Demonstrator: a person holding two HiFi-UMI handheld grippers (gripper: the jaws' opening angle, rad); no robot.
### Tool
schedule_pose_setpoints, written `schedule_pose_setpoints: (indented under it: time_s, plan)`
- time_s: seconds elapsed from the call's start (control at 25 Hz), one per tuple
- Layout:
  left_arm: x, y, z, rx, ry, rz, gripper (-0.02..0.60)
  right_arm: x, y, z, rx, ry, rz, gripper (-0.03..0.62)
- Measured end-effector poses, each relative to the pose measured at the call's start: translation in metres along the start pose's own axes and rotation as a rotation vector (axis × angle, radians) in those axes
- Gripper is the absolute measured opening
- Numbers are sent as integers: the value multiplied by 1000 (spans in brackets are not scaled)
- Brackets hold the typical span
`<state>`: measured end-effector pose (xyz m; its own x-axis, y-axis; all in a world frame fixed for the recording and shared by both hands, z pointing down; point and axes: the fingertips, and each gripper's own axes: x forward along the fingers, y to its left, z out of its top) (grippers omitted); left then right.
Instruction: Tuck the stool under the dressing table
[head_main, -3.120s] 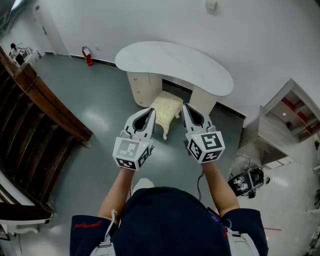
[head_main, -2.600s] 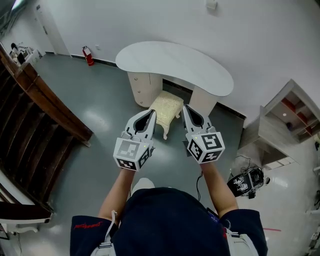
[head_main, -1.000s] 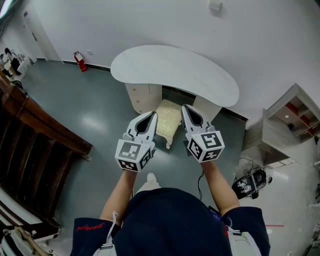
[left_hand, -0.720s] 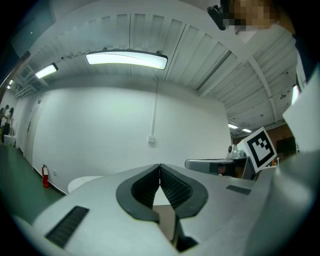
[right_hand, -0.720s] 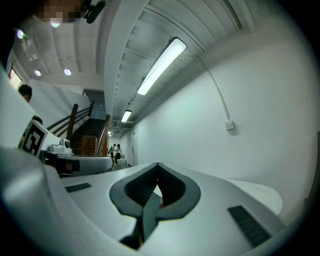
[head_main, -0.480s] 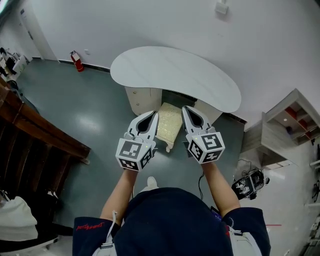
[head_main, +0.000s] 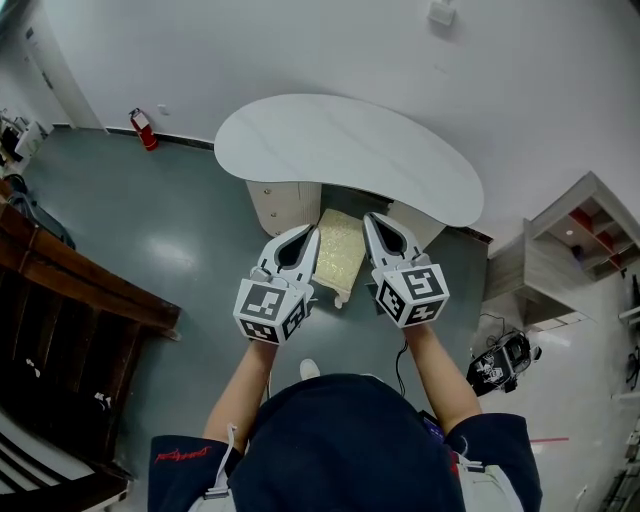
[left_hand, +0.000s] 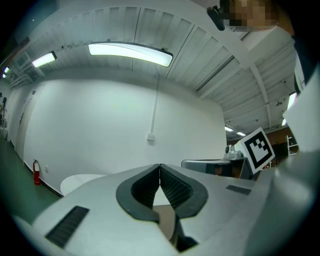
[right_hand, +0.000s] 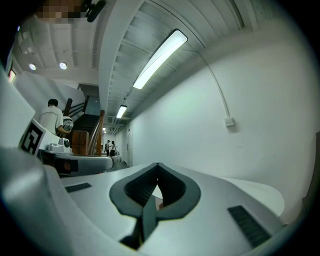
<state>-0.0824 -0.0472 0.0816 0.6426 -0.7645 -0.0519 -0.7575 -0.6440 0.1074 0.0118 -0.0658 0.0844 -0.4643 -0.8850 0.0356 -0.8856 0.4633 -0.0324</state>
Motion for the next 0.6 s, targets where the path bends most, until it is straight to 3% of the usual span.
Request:
schedule_pose_setpoints:
  time_s: [0.6]
  plan:
    - [32, 11, -37, -69, 65, -80, 17, 4, -31, -38, 6, 77, -97, 12]
